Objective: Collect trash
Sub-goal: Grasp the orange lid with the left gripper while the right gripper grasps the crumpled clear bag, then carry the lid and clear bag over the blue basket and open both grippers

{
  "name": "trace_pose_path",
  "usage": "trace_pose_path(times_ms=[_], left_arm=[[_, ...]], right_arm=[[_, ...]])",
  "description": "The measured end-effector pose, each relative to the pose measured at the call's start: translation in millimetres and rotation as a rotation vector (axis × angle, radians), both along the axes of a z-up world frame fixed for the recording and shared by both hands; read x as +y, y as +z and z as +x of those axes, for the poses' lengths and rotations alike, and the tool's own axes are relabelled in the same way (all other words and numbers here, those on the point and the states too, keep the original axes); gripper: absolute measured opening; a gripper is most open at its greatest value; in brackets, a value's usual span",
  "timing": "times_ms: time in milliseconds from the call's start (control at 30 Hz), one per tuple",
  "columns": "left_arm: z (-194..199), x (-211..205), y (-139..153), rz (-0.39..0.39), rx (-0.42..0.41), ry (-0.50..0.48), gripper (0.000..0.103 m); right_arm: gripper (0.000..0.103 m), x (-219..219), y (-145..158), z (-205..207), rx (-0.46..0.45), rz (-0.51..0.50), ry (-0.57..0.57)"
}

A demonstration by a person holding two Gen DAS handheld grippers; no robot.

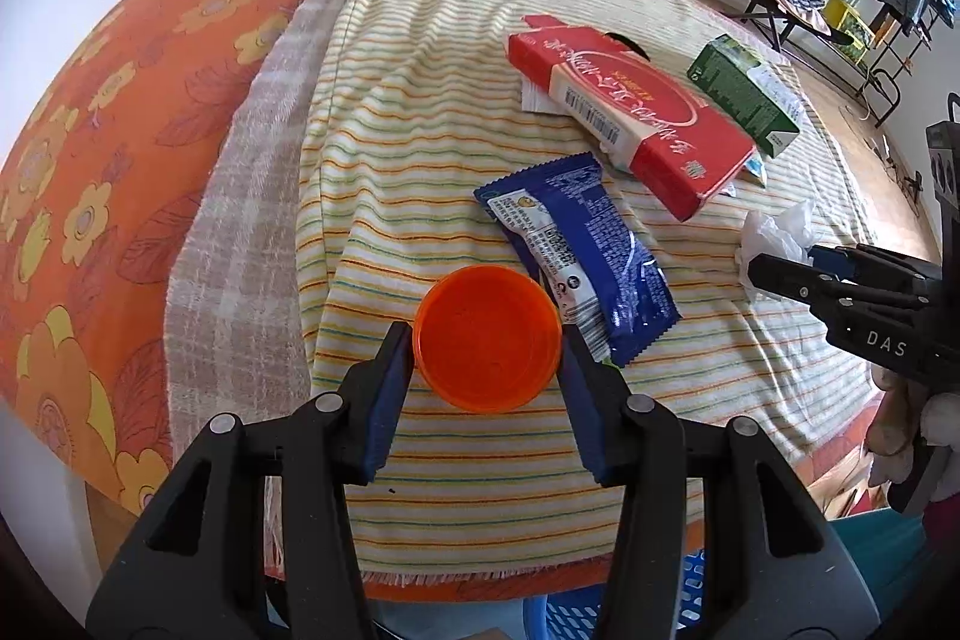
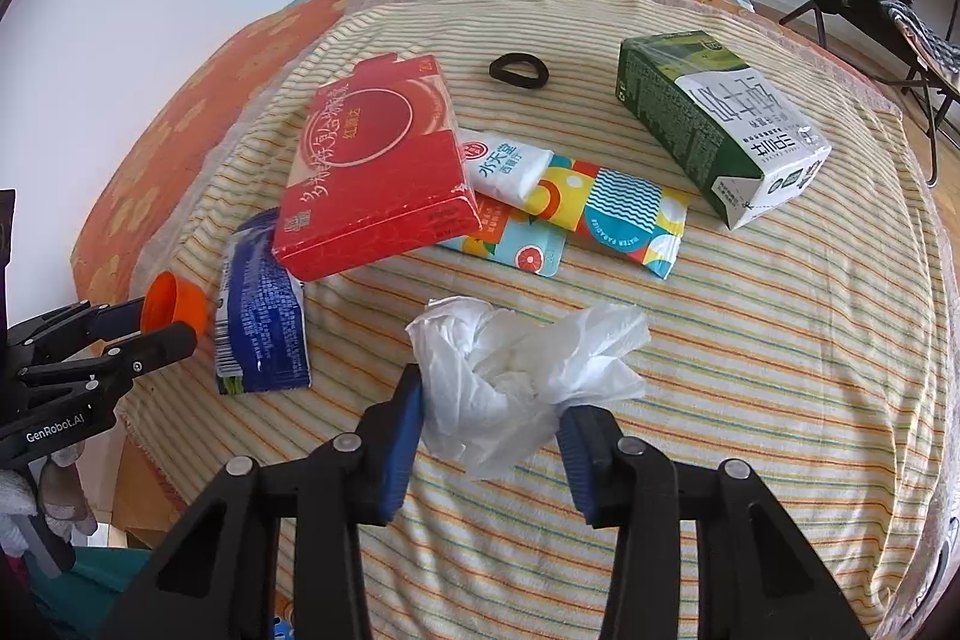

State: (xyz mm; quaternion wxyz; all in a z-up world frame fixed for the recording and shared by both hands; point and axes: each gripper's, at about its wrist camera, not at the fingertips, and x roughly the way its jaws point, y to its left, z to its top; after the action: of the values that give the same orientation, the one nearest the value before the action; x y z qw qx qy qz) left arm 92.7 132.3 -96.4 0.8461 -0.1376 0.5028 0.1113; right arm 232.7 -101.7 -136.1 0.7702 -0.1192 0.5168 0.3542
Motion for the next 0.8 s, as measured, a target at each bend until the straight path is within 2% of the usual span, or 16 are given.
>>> trace_pose_path(times_ms=[233,467,600,800], left_arm=[[-6,-16,12,0.033,-0.029,-0.040,0.050],[-20,-36,27,-0.013,-0.060,-0.069,0.050],[-29,-53,34,-0.006,-0.073,-0.102,0.050],[-46,-84,32,-0.040,-0.064,-0.154,0.050]], right_arm=[[0.039,-15,14,-7,-0.018,0.041,-0.001],[0.039,-39,40,-27,-0.032,0.094,0.035],[0.039,-54,51,-48,-0.036,0.111,0.068],[0.039,-77,59,-83,-0.034,0.128,0.112]])
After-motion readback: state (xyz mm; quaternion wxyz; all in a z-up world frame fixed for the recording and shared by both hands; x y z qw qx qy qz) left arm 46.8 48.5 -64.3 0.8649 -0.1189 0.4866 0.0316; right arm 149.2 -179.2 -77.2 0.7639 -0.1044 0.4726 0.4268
